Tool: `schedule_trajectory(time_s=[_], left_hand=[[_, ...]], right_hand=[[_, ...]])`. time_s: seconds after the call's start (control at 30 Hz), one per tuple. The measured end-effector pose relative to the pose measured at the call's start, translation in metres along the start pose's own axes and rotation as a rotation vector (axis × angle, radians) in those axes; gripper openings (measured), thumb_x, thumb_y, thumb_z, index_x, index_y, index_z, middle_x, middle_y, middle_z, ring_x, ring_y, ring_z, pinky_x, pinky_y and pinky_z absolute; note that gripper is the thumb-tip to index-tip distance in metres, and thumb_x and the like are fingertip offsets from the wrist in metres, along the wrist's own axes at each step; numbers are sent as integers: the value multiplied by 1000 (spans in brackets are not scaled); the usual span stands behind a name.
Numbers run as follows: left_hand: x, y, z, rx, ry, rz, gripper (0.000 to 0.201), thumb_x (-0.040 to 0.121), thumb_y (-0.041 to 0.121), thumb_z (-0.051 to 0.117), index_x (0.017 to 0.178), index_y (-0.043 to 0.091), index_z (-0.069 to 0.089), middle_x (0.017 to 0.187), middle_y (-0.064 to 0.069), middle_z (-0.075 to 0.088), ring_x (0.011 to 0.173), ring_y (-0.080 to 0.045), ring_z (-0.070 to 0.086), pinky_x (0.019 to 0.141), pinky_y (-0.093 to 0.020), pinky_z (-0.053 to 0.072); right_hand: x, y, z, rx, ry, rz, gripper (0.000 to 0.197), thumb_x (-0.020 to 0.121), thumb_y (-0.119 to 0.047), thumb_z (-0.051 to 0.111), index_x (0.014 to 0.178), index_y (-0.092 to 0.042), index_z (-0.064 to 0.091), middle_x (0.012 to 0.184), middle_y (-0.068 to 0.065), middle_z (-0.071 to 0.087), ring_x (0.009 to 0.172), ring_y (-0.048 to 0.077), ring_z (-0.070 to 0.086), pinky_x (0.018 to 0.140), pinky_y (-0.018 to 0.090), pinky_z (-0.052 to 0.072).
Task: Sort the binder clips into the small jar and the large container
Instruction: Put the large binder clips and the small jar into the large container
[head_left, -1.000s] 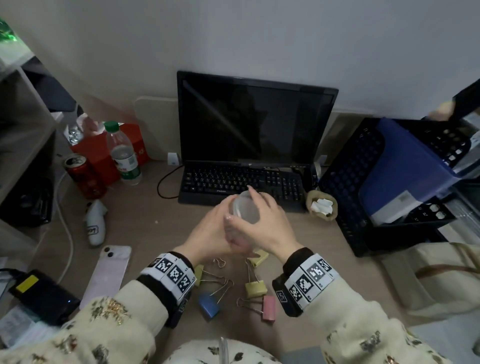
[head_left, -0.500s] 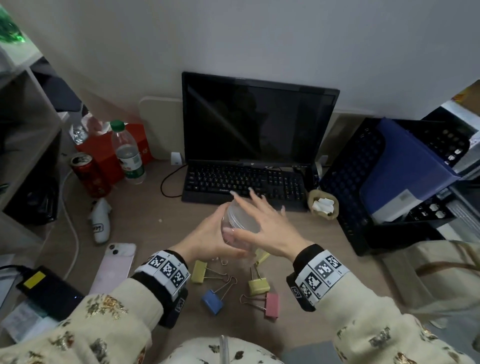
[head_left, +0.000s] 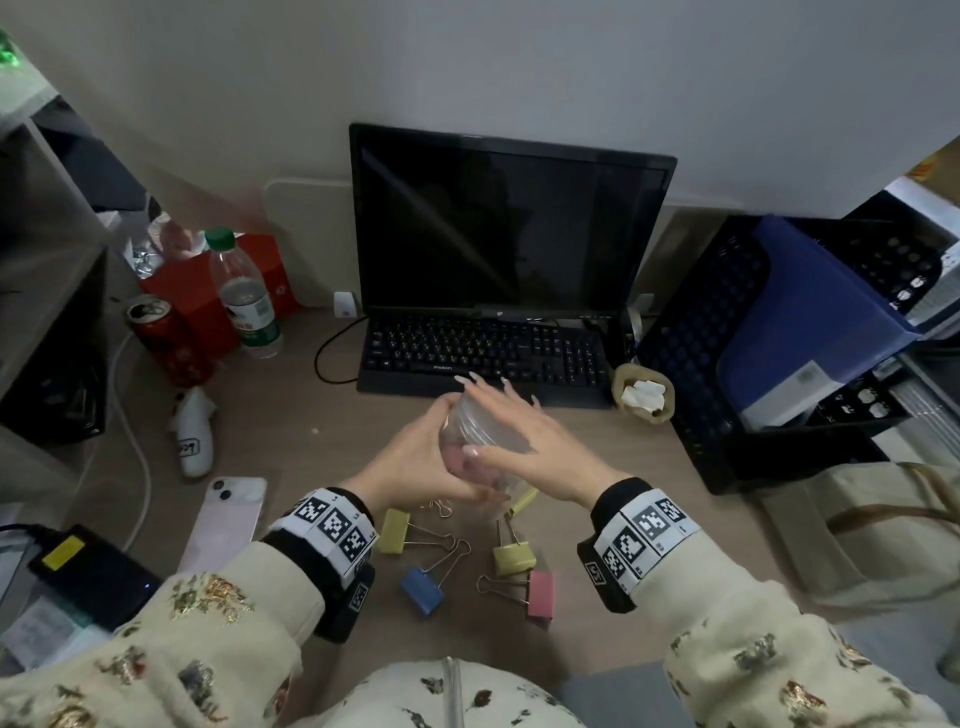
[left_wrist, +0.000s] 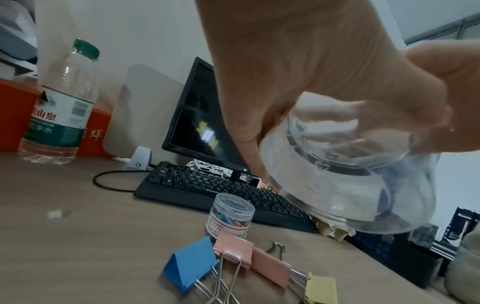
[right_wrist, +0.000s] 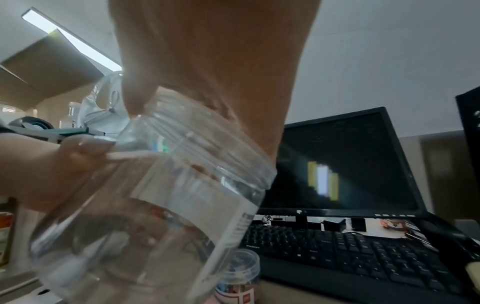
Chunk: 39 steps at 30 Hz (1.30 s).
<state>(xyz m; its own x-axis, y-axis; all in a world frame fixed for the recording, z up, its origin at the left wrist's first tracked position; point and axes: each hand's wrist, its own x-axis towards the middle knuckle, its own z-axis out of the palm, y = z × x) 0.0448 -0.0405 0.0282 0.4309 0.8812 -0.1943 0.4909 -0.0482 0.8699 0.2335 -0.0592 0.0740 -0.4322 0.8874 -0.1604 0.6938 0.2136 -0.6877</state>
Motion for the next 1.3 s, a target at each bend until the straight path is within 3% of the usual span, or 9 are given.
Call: schedule_trajectory(time_s=[0.1, 0.23, 0.37, 0.5, 0.67, 0.83, 0.93, 1.1, 1.3], left_hand=[[3, 4, 6, 59, 23, 28, 117, 51, 49, 91, 145, 33, 24, 125, 24, 47, 115, 0, 49, 97, -25, 44], [11, 9, 14, 177, 66, 110, 97, 50, 52, 88, 132, 37, 38, 116, 20, 58, 104, 0, 58, 87, -34, 55], [16, 2, 15, 164, 54, 39, 118, 42, 64, 85, 142, 37, 30, 123, 17, 58, 112, -6, 57, 92, -35, 53], [19, 2, 17, -14, -9, -10, 113, 46, 51, 91, 141, 41, 31, 116, 17, 65, 106, -3, 63, 93, -34, 54], [24, -3, 24, -90, -65, -61, 122, 43, 57, 93, 145, 37, 30, 129, 16, 60, 119, -3, 58, 104, -36, 48], [32, -9, 33, -92, -87, -110, 133, 38, 63, 93, 147, 41, 20, 141, 13, 49, 129, -6, 50, 110, -37, 42], [36, -8, 36, -139, -94, -115, 133, 39, 56, 95, 147, 41, 19, 139, 17, 48, 129, -5, 49, 111, -34, 41], [46, -9, 36, -221, -17, -133, 133, 39, 49, 98, 148, 37, 21, 137, 13, 53, 126, -3, 51, 112, -33, 39], [49, -16, 35, -228, 29, -169, 137, 38, 52, 98, 149, 39, 19, 141, 14, 48, 130, -4, 48, 112, -37, 39]], right_hand=[[0, 1, 5, 5, 76, 154, 81, 75, -81, 41, 141, -63, 0, 158, -23, 1, 148, 21, -3, 115, 62, 7], [7, 4, 17, -48, 109, 404, 92, 69, -90, 33, 145, -55, -6, 162, 5, 1, 147, 33, 8, 115, 51, 22], [7, 23, 14, 132, 137, 274, 88, 68, -85, 47, 143, -60, 11, 161, -7, 13, 148, 20, 7, 118, 47, 17], [4, 34, 4, 117, 126, 172, 73, 80, -70, 57, 143, -56, 24, 158, -11, 18, 147, 13, 3, 120, 48, 11], [1, 50, -5, 223, 138, 68, 67, 75, -70, 56, 138, -53, 39, 150, -15, 38, 142, 3, 25, 120, 35, 21], [-6, 62, -17, 264, 435, 99, 37, 88, -45, 61, 124, -34, 63, 115, -19, 67, 103, 0, 63, 91, 31, 53], [-5, 79, -21, 222, 587, 125, 23, 92, -22, 60, 112, -24, 71, 95, -19, 69, 81, -7, 64, 73, 16, 50], [-4, 115, -33, 254, 736, 345, 16, 89, -12, 65, 105, -14, 68, 94, -9, 69, 87, 4, 64, 82, 26, 51], [-9, 168, -24, 298, 607, 752, 36, 89, -8, 62, 123, -9, 50, 82, 3, 57, 63, 14, 57, 58, 28, 48]])
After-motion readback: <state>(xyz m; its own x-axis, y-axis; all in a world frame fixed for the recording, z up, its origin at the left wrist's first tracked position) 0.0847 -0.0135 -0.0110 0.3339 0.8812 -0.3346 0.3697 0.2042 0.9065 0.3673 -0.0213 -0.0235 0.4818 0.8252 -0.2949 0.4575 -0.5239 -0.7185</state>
